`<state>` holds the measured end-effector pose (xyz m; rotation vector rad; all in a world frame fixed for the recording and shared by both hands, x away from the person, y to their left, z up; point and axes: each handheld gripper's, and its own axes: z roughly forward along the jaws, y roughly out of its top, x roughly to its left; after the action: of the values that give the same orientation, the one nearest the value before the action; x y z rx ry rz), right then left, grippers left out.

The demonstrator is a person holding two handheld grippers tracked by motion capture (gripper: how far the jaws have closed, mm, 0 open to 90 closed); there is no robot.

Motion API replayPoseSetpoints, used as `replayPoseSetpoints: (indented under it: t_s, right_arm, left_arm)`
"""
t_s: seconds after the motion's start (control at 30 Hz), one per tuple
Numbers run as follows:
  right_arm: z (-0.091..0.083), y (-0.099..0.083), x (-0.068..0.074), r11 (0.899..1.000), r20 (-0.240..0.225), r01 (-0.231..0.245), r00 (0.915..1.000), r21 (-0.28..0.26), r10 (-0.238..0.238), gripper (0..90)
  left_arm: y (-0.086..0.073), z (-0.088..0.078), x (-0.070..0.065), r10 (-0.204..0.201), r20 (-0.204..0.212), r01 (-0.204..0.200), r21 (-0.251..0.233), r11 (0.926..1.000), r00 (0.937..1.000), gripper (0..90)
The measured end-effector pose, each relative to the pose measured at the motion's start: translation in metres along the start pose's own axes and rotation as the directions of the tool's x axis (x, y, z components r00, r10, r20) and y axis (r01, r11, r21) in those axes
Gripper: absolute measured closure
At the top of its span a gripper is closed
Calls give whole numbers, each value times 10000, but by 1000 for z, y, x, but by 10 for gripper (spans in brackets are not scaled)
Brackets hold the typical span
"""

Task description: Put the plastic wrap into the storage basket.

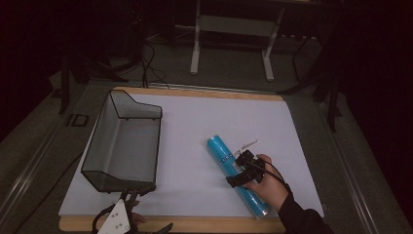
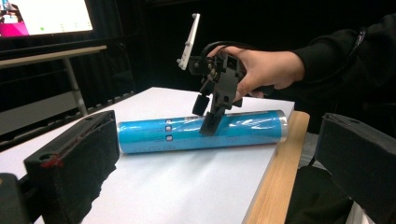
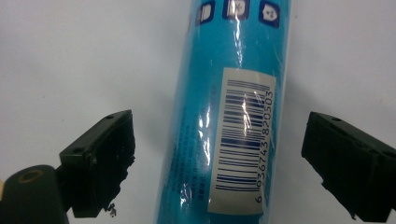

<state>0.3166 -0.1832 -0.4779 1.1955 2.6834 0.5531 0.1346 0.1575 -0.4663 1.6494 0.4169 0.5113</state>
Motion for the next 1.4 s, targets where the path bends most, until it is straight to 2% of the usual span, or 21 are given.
replayPoseSetpoints:
  t_s: [0.13, 0.2, 0.4, 0.57, 0.73, 0.93, 1.0, 1.1, 1.2, 1.23, 1.3, 1.37, 1.4]
  right_arm:
    - [3, 6, 0, 9973, -88, 10, 10000, 741, -4, 97]
    - [4, 9, 0, 9933, -120, 2, 9999, 1158, 12, 129]
    - [8, 17, -2, 9830, -74, -69, 9999, 1837, 84, 135]
    - [14, 19, -4, 9661, -335, -26, 9994, 2582, 117, 189]
    - [21, 17, -4, 9560, -50, -266, 9996, 2923, 293, 257]
    - [28, 21, -8, 9436, -299, -606, 9968, 3255, 744, 275]
    - [32, 23, -7, 9406, -337, -633, 9963, 3337, 790, 272]
    - [37, 25, -5, 9379, -424, -386, 9975, 3447, 566, 271]
    - [42, 29, -6, 9302, -456, -557, 9960, 3627, 774, 267]
    - [42, 30, -6, 9305, -439, -460, 9968, 3633, 664, 268]
    - [43, 32, -5, 9256, -285, -617, 9966, 3736, 779, 277]
    - [43, 32, -4, 9249, -239, -594, 9970, 3756, 738, 290]
    - [43, 33, -5, 9221, -232, -732, 9958, 3800, 886, 301]
  left_arm:
    - [0, 0, 0, -18, 5, 18, 25, 10000, 10000, 6]
    - [0, 0, 0, -22, 16, 22, 18, 10000, 10000, 6]
    - [0, 0, 0, -25, 14, 25, 43, 10000, 10000, 6]
    - [0, 0, 0, -41, 51, 41, 43, 10000, 10000, 6]
    - [0, 0, 0, -42, 65, 42, 53, 10000, 10000, 6]
    - [0, 0, -1, -29, 88, 28, 112, 9999, 10000, 6]
    - [0, 0, -1, -51, 90, 51, 81, 10000, 9999, 6]
    - [0, 0, 0, -71, 91, 70, 77, 9999, 9999, 6]
    - [0, 0, -1, -36, 100, 35, 111, 9999, 9999, 6]
    - [0, 0, -1, -12, 98, 11, 126, 9999, 10000, 6]
    - [0, 1, -1, -5, 107, 4, 165, 9999, 9999, 6]
    - [0, 1, -1, -14, 106, 12, 178, 9998, 9999, 6]
    - [0, 1, -1, 4, 101, -6, 199, 9998, 9999, 6]
